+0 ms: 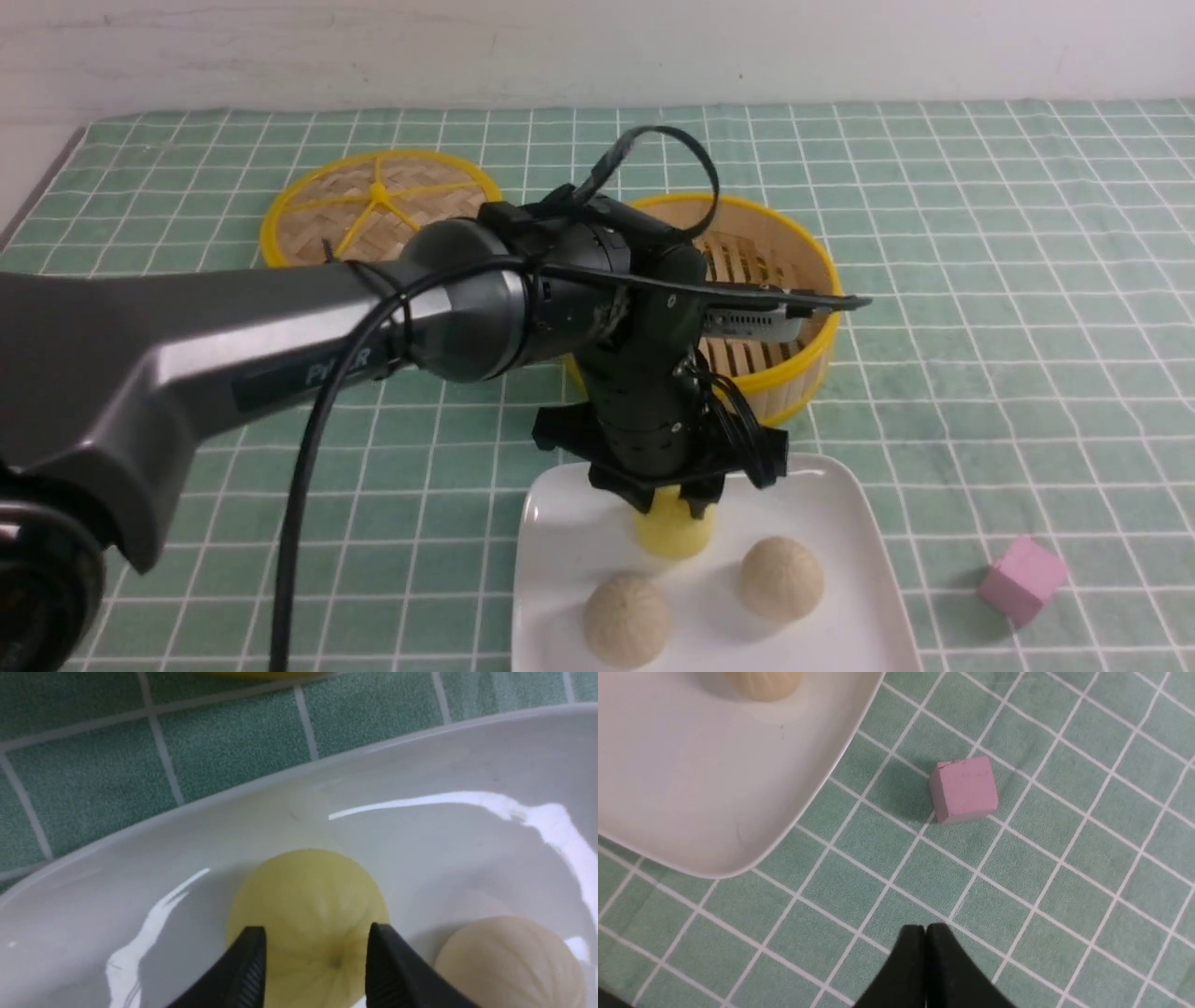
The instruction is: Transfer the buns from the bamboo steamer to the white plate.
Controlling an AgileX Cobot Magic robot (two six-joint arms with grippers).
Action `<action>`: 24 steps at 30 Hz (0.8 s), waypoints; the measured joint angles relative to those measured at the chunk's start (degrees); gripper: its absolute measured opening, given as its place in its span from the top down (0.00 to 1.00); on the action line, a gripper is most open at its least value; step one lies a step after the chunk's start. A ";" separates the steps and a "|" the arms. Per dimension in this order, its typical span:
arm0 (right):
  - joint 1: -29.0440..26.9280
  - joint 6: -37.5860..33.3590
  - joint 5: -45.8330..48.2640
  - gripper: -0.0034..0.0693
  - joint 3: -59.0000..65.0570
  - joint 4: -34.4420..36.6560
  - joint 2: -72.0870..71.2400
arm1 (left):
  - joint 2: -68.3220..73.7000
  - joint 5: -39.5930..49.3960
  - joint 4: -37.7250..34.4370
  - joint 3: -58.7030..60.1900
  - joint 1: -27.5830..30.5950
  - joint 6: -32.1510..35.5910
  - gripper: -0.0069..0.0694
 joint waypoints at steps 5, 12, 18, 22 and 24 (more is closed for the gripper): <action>0.00 0.00 5.33 0.97 -5.04 0.21 -9.71 | -2.00 0.05 0.45 -0.61 0.00 0.00 0.34; 0.00 0.23 -6.69 0.97 1.38 1.82 -25.79 | -2.08 0.16 1.31 -0.96 0.00 0.00 0.33; 0.00 0.23 -27.15 0.97 13.00 4.58 -31.64 | -2.08 0.16 1.31 -0.95 0.00 0.00 0.35; 0.00 0.17 -29.37 0.97 14.29 5.54 -31.70 | -2.08 0.16 1.32 -0.95 0.00 0.00 0.38; 0.00 -0.40 -30.24 0.97 14.34 5.54 -31.70 | -2.08 0.16 1.32 -0.95 0.00 0.00 0.40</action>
